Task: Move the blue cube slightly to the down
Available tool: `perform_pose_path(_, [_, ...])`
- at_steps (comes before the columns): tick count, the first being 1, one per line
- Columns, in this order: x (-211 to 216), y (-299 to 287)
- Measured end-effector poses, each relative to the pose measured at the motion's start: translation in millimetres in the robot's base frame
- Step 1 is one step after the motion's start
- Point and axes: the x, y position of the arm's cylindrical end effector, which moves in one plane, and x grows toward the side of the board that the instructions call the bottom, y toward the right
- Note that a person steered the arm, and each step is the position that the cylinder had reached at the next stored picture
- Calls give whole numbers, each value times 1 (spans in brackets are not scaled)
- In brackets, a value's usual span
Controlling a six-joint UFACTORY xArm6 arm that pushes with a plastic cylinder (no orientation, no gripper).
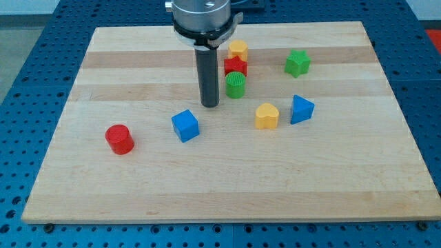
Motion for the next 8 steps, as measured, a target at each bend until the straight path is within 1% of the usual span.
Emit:
perform_pose_path(1, [0,0])
perform_pose_path(2, [-9,-35])
perform_pose_path(5, [-5,-94])
perform_pose_path(6, [46,-76])
perform_pose_path(7, [46,-76])
perform_pose_path(8, [63,-72])
